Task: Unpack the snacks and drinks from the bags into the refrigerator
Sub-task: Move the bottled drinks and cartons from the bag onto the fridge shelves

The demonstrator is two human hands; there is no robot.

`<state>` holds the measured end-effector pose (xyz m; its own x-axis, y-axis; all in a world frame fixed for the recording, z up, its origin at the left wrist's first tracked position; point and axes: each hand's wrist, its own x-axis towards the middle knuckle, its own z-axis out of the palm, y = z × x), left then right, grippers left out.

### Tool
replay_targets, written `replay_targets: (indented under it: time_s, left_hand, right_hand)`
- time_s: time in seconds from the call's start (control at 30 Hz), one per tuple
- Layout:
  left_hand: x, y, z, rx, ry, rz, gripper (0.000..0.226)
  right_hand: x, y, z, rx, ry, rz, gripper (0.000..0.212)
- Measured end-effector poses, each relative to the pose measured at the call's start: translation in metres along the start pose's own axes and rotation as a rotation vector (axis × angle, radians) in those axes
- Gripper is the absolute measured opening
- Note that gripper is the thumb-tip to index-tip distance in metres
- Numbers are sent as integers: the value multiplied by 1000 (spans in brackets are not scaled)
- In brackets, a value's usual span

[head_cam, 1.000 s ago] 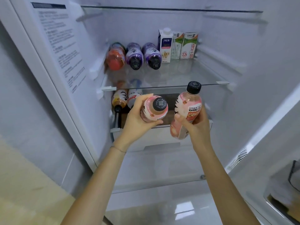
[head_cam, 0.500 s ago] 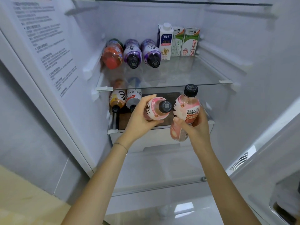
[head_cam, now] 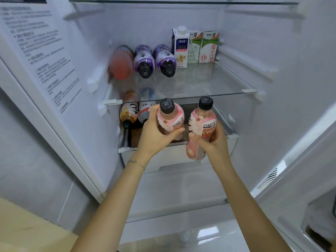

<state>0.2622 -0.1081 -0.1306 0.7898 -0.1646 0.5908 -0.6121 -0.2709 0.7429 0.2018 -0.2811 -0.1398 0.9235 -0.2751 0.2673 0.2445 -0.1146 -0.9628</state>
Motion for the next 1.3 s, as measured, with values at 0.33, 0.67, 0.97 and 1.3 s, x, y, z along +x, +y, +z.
replay_targets:
  time_s: [0.33,0.67,0.97,1.3]
  left_hand:
    - [-2,5,2,5,-105,-27,78]
    - [-17,10,2,17,-158,-3,67]
    - [-19,2,2,141,-118,12,72]
    - [3,-44,5,437,-43,12,71]
  right_hand:
    - [1,-1,-2,39,2,18,86]
    - [-1,6,-4,41,9,80,72]
    - [-4,10,-9,15,38,97,82]
    - [-10,9,-16,42,56,124,60]
